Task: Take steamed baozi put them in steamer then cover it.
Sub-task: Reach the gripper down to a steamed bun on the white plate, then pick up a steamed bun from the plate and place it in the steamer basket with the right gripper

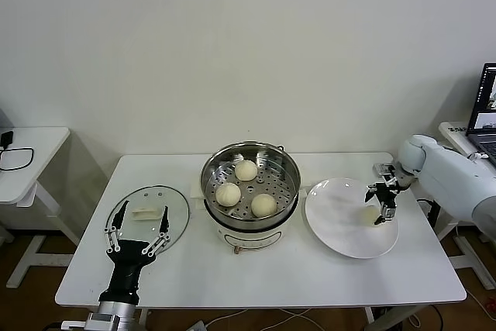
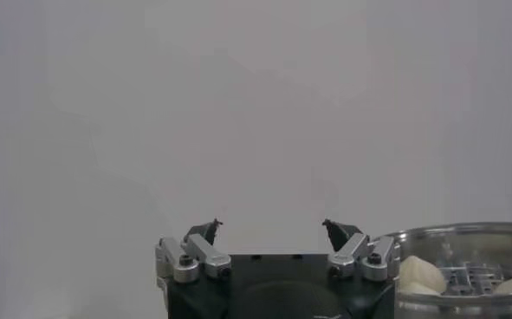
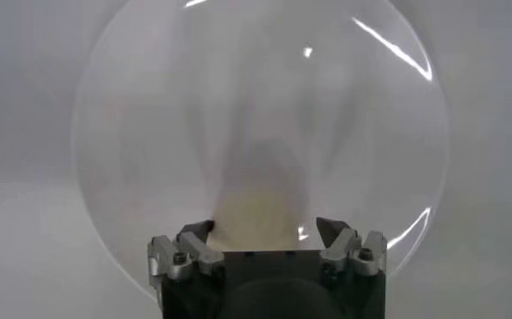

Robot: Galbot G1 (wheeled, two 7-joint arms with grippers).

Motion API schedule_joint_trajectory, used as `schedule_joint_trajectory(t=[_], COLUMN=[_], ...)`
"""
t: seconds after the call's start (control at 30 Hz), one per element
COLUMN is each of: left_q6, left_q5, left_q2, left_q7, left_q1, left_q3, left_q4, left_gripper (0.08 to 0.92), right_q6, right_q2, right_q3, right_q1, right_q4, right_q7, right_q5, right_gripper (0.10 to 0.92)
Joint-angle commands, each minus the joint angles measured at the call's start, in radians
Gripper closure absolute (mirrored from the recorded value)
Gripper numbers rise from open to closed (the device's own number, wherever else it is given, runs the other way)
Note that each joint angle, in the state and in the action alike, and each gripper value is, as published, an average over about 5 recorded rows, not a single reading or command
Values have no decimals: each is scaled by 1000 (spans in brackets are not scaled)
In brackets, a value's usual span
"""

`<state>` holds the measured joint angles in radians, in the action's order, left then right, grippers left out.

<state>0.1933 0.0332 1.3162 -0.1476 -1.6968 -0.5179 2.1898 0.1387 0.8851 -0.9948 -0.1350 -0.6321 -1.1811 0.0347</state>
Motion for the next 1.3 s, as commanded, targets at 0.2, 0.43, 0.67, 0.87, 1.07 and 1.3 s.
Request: schedule_joint_trajectory(t=[0.2,0.43,0.67,0.87,1.07,1.3], left_q6=[2,4,4,2,-2,-1], left_q5=[0,0,0,-1,-3,-2], left_q2=[1,2,1,-3,-9,-13], left_q7=[0,0,0,0,-1,-2], left_q1=[2,3,8,17,26,28], left_q3=[0,0,0,4,9,13], left_q4=[-5,-7,-7,-4,1,0], left_gripper=[177,177,177,177,177,177], right_q6=[0,0,-5,-37,-64,-159], right_q2=[11,8,-19,-61,-29,118], right_q3=[11,8,-22,-109,-311,-443], right_q1=[20,17,-39,-184,-466,-683], right_q4=[12,9,-40,-169,-314,-421], right_q7=[4,8,-3,-57,-146,-169], right_q5=[-18,-31,-22,61,222,453], right_gripper=[207,246,349,387,396,408])
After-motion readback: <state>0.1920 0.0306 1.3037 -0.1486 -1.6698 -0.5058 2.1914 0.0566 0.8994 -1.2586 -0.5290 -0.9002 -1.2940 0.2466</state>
